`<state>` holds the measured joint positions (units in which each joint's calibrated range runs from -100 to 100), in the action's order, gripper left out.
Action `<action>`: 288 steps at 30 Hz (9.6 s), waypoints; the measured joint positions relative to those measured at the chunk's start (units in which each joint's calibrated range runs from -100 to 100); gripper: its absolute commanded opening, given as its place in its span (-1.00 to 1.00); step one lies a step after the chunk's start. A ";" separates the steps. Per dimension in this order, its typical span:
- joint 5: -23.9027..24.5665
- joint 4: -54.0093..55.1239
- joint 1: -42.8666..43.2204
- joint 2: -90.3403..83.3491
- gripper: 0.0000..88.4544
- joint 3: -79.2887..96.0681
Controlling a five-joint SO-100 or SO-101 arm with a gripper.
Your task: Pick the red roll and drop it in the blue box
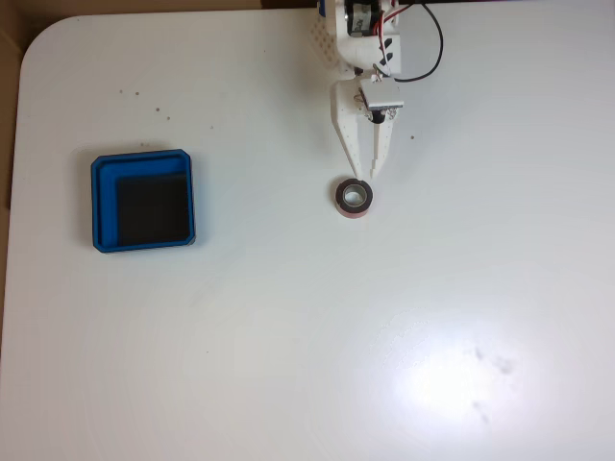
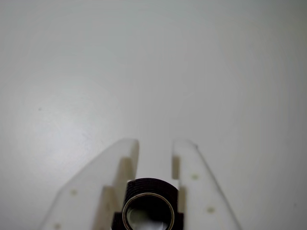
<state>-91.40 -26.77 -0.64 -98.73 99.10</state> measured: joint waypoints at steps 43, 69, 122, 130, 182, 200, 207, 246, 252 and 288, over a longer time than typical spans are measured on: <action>0.00 -0.16 0.10 36.75 -0.98 -29.87; -0.33 -28.33 0.10 59.44 -0.98 -53.81; -0.25 -30.46 0.59 89.67 -0.53 -60.54; -0.25 -30.05 0.59 90.01 -0.53 -60.54; -0.42 -37.93 -9.60 76.80 -0.97 -77.49; -0.42 -43.84 -41.66 99.92 -0.96 -115.16; -0.42 -45.65 -48.69 111.52 -0.96 -124.57; -0.42 -45.89 -54.13 122.69 -0.61 -131.84; -0.42 -45.89 -54.13 122.69 -0.98 -131.84; -0.50 4.52 -2.18 32.26 -0.97 -31.48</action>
<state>-91.90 -22.25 -2.82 -66.47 67.62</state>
